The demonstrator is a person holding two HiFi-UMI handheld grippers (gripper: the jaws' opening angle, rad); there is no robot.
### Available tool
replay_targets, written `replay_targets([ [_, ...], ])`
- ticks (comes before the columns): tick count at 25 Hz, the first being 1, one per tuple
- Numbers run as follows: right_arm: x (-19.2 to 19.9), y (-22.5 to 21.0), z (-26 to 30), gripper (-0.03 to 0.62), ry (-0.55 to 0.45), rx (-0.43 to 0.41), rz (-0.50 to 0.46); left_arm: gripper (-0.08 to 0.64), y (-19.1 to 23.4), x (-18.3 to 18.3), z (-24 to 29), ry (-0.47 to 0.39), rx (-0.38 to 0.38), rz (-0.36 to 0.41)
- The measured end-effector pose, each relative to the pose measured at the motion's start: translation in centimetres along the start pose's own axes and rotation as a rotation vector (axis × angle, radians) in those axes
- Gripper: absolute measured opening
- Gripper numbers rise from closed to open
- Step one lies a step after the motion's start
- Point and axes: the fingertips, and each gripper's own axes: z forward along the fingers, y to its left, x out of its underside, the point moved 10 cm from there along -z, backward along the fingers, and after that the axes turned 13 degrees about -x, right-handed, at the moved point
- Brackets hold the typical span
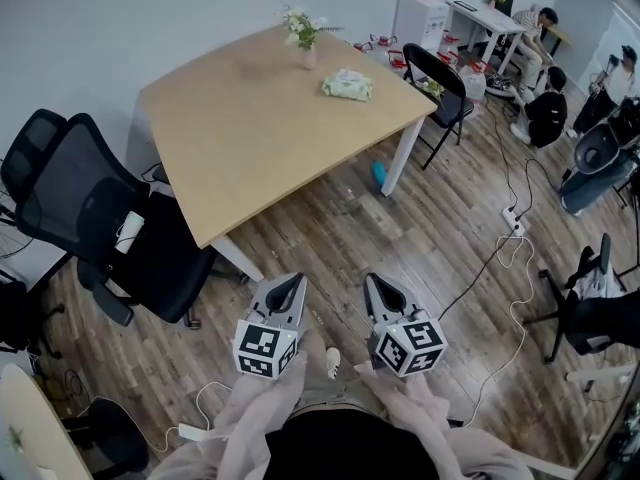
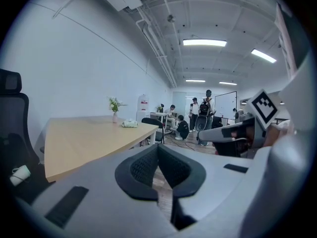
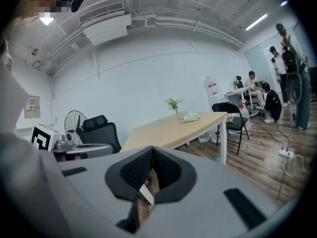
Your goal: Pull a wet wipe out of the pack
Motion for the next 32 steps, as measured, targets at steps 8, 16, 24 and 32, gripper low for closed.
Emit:
replay_targets([
  [8,0.2,-0.9,0.3,0.012,0.006,0.029,0.016,0.011,0.1,0.7,0.7,0.025,0.017,-0.003],
  [16,-0.9,-2.4,2.3,0.012,-0.002,0.029,0.012,0.011,1.0,-0.2,3.4,0.022,0.020,0.010],
  [24,-3.0,-5.8,5.3,0.012,0.001,0.043,0.008,0.011,2.0,-1.8,8.2,0.019,0.023,0.000],
  [32,-5.5,-9.2,8.8,0.012,0.013,0.048,0.010,0.011,3.2,-3.9,13.4,0.021,0.026,-0.016],
])
